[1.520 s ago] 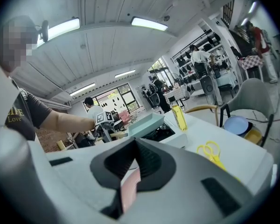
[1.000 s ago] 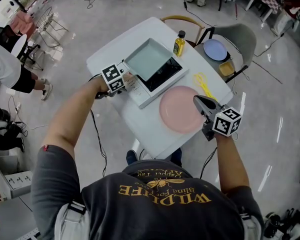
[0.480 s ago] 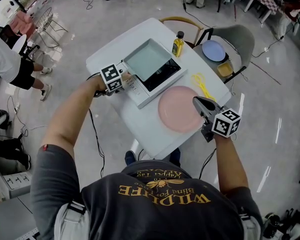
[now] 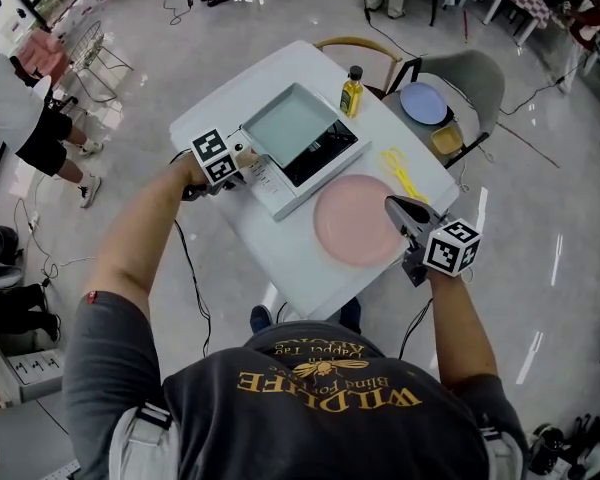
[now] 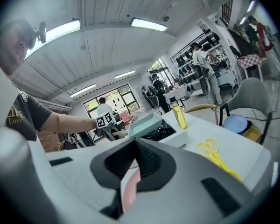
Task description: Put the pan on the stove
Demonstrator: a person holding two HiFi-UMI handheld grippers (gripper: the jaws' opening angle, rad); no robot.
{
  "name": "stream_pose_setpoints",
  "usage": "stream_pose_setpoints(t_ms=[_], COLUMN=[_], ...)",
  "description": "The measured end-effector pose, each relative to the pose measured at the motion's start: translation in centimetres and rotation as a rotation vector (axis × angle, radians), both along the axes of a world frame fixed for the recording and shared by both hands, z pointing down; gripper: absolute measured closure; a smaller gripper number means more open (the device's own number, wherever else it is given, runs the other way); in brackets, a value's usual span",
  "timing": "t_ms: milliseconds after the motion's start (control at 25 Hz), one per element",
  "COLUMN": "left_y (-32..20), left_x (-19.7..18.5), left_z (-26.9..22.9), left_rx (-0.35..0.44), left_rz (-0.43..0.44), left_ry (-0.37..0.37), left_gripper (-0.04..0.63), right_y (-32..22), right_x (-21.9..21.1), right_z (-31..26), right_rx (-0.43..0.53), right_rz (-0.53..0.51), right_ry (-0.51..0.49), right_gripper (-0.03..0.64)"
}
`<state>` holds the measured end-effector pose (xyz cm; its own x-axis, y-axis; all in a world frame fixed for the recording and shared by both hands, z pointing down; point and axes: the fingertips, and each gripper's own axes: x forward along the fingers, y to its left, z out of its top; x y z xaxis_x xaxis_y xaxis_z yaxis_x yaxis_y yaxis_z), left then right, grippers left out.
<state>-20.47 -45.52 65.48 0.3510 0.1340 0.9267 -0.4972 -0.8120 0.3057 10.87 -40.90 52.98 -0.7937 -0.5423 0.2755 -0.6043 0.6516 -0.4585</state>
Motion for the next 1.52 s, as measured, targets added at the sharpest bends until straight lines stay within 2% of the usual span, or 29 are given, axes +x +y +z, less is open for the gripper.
stream_pose_setpoints(t_ms=[200, 400, 600, 840, 960, 1320, 1520], left_y=[-1.0, -0.7, -0.9, -3.4, -3.9, -5.2, -4.3], left_x=[0.4, 1.0, 1.4, 1.4, 1.2, 0.6, -1.6], left_z=[-0.9, -1.0, -0.7, -1.9, -2.5, -7.4, -11.0], left_rx=[0.006, -0.033, -0.026, 0.122, 0.164, 0.325, 0.487], left_rz=[-0.037, -0.01, -0.108, -0.166, -0.186, -0.336, -0.451], left_ry=[0.069, 0.053, 0.061, 0.041, 0.04, 0.168, 0.242], left_gripper=[0.559, 0.565, 0.557, 0.495, 0.465, 0.361, 0.331], right_y=[-0.2, -0.2, 0.0, 0.4, 0.5, 1.1, 1.7], right_x=[0.1, 0.0, -0.2, -0.1, -0.3, -0.3, -0.2], right_z=[-0.1, 0.1, -0.7, -1.0, -1.3, -3.3, -5.1], right_rx=[0.0, -0.001, 0.005, 0.005, 0.009, 0.042, 0.075], right_rz=[0.001, -0.001, -0.004, -0.001, -0.005, 0.0, 0.009], right_ry=[0.0, 0.004, 0.004, 0.006, 0.005, 0.017, 0.025], right_gripper=[0.616, 0.616, 0.617, 0.616, 0.616, 0.616, 0.616])
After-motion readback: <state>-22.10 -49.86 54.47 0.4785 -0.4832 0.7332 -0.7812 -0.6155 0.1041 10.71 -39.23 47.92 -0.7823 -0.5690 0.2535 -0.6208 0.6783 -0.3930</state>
